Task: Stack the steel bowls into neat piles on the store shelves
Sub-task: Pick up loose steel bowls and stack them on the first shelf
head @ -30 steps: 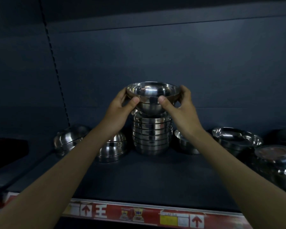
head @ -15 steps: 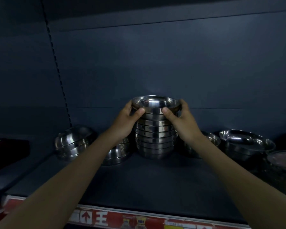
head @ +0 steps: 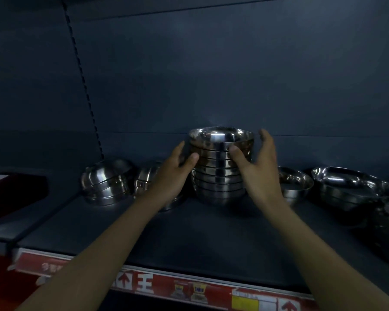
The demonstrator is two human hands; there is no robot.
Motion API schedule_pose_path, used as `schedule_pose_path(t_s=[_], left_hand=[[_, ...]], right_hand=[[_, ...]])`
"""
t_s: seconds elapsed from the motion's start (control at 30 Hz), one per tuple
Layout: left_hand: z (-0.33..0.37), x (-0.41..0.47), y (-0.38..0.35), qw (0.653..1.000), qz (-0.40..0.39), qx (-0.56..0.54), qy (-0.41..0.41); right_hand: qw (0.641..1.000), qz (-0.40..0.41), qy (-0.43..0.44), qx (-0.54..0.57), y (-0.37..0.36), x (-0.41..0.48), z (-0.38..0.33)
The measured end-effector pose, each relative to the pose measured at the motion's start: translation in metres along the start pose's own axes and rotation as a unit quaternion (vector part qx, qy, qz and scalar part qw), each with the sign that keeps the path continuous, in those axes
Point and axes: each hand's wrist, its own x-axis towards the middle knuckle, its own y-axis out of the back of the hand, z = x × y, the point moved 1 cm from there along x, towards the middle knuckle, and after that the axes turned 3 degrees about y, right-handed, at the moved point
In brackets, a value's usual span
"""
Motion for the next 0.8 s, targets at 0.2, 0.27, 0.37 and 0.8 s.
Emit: schedule_pose_path(t_s=[0.2, 0.27, 0.37, 0.8], left_hand=[[-0.055, -0.044, 0.057, 0.985, 0.17, -0.021, -0.006], [-0.071, -0.046, 0.072, 0.981, 0.194, 0.001, 0.018], [-0.09, -0.05, 0.082, 0.976, 0.21, 0.033, 0.041], [-0.112, -0.042, 0.084, 0.988, 0.099, 0.045, 0.111]], right_hand=[[0.985, 0.018, 0.172, 0.021, -0.04, -0.054, -0.027], [0.991, -0.067, 0.117, 0.023, -0.069, -0.059, -0.024], [0.98, -0.199, 0.022, 0.013, -0.109, -0.067, -0.009], [0.942, -0.276, -0.19, -0.021, -0.152, -0.054, 0.015]])
